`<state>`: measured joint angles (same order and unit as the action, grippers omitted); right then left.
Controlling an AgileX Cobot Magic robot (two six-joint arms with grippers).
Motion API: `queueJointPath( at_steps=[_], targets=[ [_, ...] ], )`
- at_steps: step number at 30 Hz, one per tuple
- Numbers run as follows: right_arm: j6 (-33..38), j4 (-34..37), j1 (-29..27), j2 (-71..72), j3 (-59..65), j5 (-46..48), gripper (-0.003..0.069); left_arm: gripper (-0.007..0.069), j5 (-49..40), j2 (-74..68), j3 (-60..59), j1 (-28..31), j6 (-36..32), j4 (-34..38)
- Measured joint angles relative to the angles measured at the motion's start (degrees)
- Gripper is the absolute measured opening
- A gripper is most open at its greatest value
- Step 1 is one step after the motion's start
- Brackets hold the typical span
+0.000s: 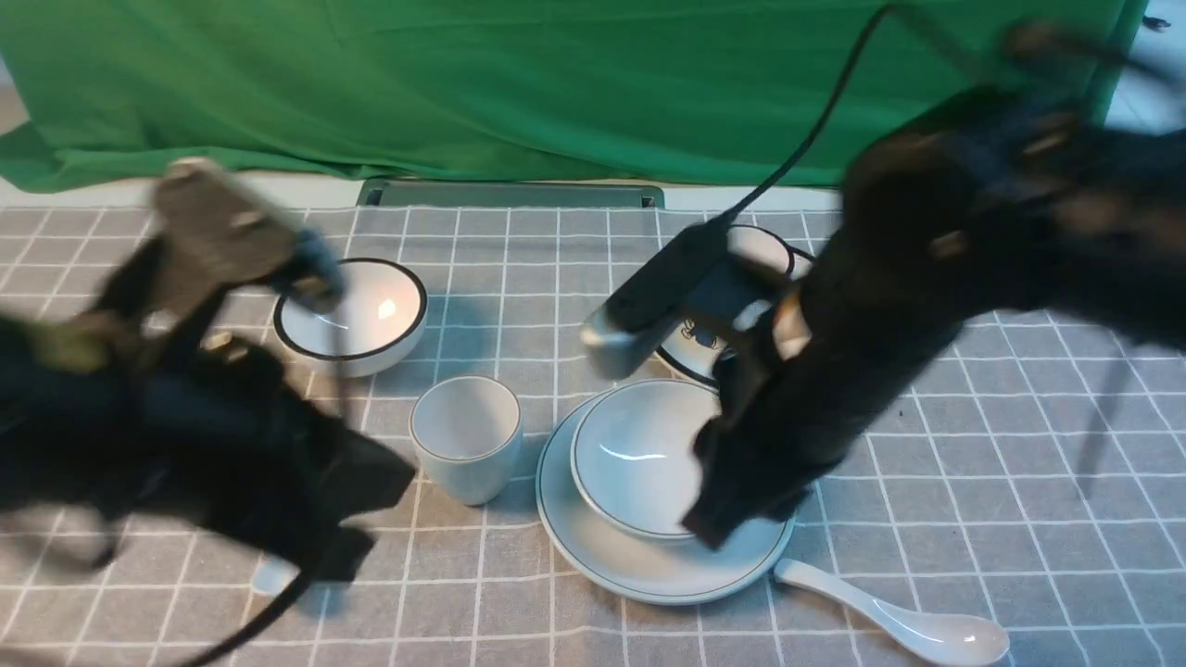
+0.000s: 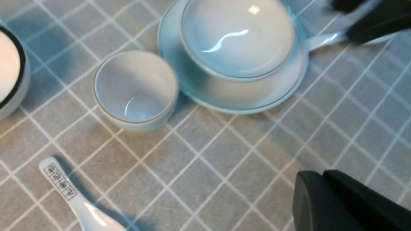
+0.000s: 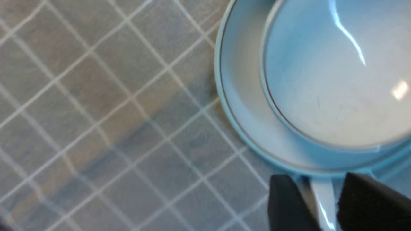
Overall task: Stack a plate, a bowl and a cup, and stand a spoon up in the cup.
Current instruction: Use the left arm to grab a blue teacup
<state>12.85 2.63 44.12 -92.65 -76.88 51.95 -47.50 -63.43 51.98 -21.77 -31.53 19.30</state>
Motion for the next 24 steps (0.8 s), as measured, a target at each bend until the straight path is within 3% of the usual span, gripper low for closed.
queueJointPath(
  at_steps=[2, 7, 13, 17, 19, 22, 24],
  targets=[
    [0.0, 0.0, 0.0, 5.1, 0.6, 2.6, 0.0163, 0.0013, 0.0, -6.2, 3.3, -1.3, -0.6, -1.9],
    [-0.1, 0.0, 0.0, 14.3, 5.7, 2.3, 0.0141, 0.0027, -0.5, -16.5, 9.1, -4.2, 0.6, -9.3],
    [-1.0, 0.0, 0.0, 27.2, 17.4, 1.4, 0.0143, 0.0188, -0.8, -28.4, 16.7, -5.1, 0.6, -13.6],
    [-3.9, 0.0, 0.0, 36.2, 24.6, 0.9, 0.0144, 0.0360, -0.7, -34.3, 19.6, -5.1, 0.8, -16.6],
    [-5.6, 0.0, 0.0, 40.4, 27.1, 0.9, 0.0146, 0.0400, -0.7, -36.6, 19.8, -5.1, 0.8, -16.6],
    [-7.4, 0.0, 0.0, 43.9, 29.3, 0.9, 0.0149, 0.0407, -0.6, -38.9, 19.8, -5.1, 0.8, -17.7],
    [-9.4, 0.0, 0.0, 47.6, 30.6, 1.0, 0.0150, 0.0360, -0.7, -40.9, 19.8, -5.1, 0.8, -19.3]
  ],
)
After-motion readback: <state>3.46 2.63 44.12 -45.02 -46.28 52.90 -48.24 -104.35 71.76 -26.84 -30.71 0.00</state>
